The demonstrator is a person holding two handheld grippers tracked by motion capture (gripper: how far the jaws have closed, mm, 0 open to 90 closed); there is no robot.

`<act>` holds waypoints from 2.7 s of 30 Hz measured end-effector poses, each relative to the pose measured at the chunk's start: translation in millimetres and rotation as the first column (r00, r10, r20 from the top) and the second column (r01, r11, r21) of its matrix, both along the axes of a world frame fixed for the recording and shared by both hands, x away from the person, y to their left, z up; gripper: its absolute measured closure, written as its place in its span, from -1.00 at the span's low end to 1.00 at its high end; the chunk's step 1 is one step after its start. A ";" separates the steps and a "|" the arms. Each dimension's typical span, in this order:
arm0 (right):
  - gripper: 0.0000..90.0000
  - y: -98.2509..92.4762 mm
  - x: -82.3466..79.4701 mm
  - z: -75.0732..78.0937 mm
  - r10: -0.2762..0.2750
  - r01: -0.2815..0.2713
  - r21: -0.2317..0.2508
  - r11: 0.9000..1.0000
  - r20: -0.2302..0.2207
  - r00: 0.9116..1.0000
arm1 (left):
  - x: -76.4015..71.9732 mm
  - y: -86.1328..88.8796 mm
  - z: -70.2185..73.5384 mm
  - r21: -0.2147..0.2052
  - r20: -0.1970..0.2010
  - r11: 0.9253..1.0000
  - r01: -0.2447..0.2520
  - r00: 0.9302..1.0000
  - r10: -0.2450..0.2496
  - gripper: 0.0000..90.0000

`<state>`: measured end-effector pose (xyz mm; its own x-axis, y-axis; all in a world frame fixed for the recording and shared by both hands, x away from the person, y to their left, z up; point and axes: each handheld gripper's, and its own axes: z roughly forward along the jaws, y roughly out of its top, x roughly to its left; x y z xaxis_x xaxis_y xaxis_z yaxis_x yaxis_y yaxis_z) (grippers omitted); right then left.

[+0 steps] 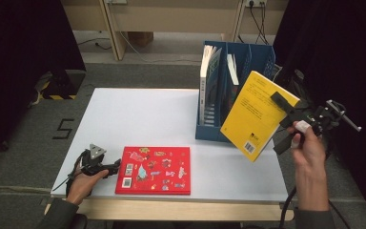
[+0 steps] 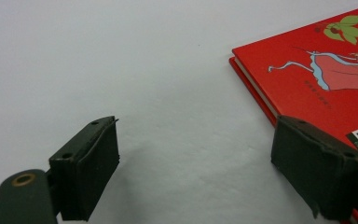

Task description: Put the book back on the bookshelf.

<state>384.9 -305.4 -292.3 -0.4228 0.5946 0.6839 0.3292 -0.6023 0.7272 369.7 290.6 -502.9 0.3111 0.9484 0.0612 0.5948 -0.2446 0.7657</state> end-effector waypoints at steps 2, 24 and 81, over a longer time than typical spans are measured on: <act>0.57 -7.3 3.9 4.3 -0.021 0.021 -0.006 1.000 0.006 1.000 | 0.0 0.0 0.0 -0.001 0.000 1.000 0.000 1.000 0.000 -0.69; 0.53 -3.2 96.2 38.9 -0.157 0.155 -0.034 0.987 -0.035 0.987 | -0.5 0.5 0.3 -0.001 0.001 1.000 0.005 1.000 -0.005 -0.67; 0.19 44.6 140.5 -52.4 0.069 -0.115 -0.194 0.974 -0.232 0.970 | -2.3 -0.9 0.1 0.009 0.009 1.000 0.015 1.000 -0.015 -0.68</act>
